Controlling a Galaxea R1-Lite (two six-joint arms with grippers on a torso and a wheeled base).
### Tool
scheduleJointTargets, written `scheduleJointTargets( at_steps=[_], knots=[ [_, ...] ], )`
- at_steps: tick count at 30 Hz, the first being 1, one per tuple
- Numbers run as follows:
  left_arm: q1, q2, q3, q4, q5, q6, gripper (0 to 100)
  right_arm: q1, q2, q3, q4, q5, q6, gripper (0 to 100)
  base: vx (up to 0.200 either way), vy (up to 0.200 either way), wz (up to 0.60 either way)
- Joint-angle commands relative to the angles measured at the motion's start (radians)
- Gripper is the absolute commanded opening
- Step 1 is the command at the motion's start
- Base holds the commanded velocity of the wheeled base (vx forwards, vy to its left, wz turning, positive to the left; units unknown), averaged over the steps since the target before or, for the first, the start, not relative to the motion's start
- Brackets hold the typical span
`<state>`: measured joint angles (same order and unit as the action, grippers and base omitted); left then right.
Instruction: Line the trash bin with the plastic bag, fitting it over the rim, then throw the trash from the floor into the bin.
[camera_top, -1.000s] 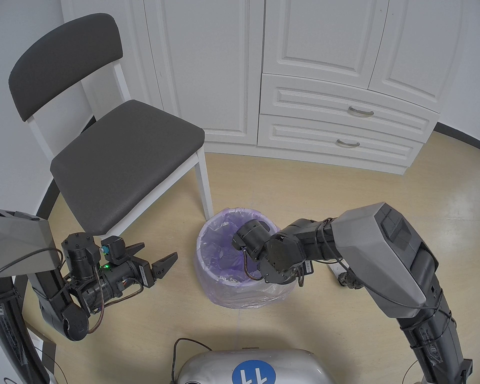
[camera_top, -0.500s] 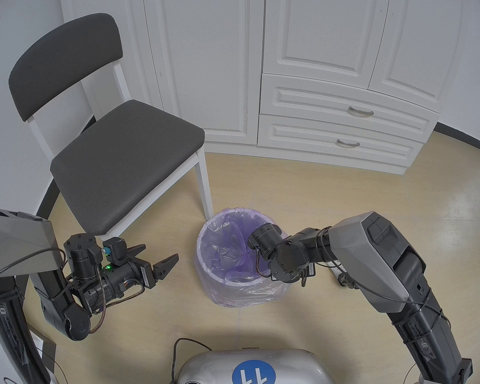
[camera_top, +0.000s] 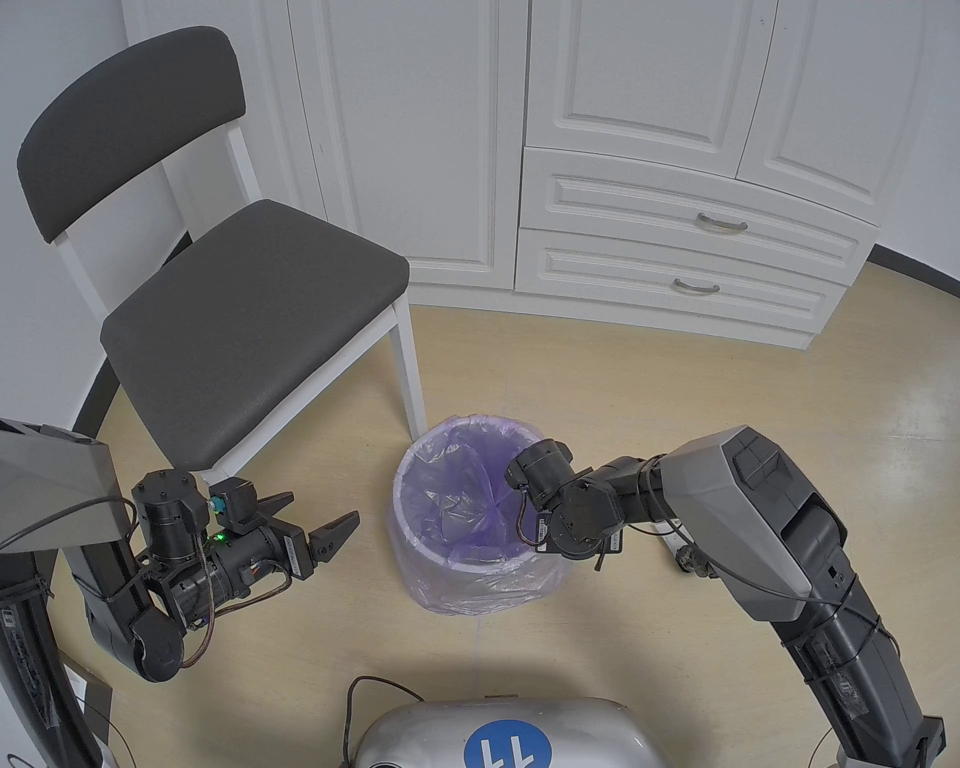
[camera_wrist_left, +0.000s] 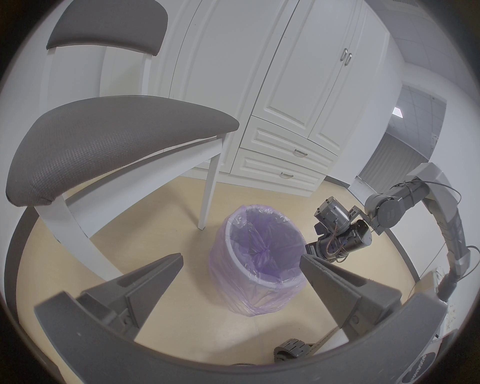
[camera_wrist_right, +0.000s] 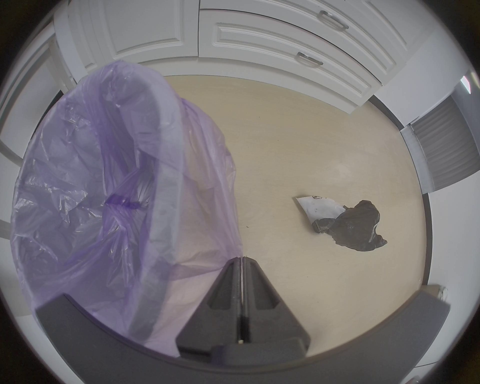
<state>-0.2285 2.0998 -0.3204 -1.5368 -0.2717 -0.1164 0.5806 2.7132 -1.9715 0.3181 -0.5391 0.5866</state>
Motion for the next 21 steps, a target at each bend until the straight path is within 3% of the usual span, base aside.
scheduleJointTargets(
  at_steps=[1,2,13,21],
  knots=[
    [0.000,0.002,0.000,0.000,0.000,0.000,100,0.001,-0.016,0.013,0.003,-0.001,-0.001,0,0.000,0.000,0.00],
    [0.001,0.000,0.000,0.000,0.000,0.000,100,-0.001,-0.033,0.031,0.003,-0.002,-0.001,100,0.000,0.000,0.00],
    [0.001,-0.006,0.003,0.000,0.000,0.000,100,-0.047,-0.150,0.163,0.004,-0.002,-0.040,100,0.000,0.000,0.00],
    [0.008,-0.009,0.001,0.000,-0.001,-0.003,100,-0.071,-0.168,0.166,-0.004,-0.002,-0.057,100,0.000,0.000,0.00]
  ],
)
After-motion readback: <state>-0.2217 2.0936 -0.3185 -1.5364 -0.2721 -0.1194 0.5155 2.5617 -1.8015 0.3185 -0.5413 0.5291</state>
